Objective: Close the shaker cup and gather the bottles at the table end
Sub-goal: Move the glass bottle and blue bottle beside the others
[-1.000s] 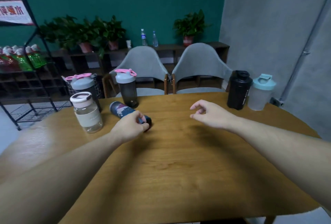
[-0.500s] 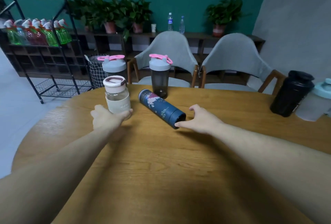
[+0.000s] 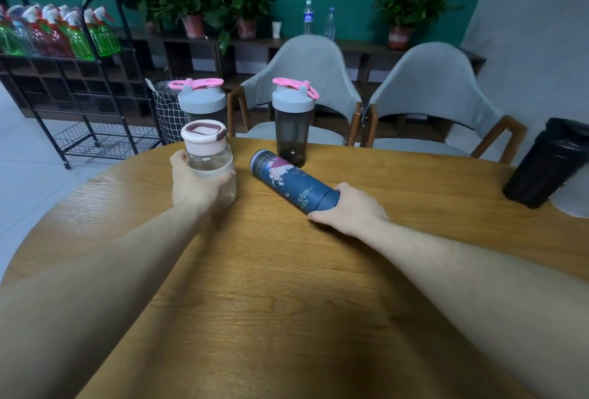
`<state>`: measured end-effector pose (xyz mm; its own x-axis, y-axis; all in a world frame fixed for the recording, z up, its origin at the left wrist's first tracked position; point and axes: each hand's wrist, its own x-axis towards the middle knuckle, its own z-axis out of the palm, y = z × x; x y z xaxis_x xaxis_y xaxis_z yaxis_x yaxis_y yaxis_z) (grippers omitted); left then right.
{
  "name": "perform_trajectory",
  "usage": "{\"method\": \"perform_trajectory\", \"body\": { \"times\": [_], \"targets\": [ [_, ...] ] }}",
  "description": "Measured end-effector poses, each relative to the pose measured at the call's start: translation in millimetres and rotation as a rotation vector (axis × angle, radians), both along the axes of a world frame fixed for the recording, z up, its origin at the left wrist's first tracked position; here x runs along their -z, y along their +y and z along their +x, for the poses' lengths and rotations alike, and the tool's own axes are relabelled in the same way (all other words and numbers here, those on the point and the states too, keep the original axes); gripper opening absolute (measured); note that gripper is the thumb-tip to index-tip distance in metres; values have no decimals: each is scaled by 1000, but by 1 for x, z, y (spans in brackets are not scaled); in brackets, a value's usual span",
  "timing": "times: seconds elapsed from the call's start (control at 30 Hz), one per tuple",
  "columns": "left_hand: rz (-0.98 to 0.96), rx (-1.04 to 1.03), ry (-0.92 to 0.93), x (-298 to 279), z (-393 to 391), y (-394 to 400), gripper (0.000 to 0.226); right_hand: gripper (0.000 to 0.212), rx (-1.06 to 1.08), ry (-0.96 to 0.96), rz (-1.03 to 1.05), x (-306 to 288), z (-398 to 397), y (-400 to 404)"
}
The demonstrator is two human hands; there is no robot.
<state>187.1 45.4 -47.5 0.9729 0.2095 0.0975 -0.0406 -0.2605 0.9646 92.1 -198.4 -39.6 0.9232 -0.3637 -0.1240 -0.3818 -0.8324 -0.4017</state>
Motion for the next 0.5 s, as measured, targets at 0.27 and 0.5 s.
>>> {"method": "perform_trajectory", "body": {
  "times": [0.27,0.5],
  "targets": [
    [29,137,-22,-2,-15,-2,94,57,69,-316,310,-15,-24,-30],
    [29,277,-67,-17,-53,-42,85,61,236,-549,522,-38,-55,-58]
  ]
}}
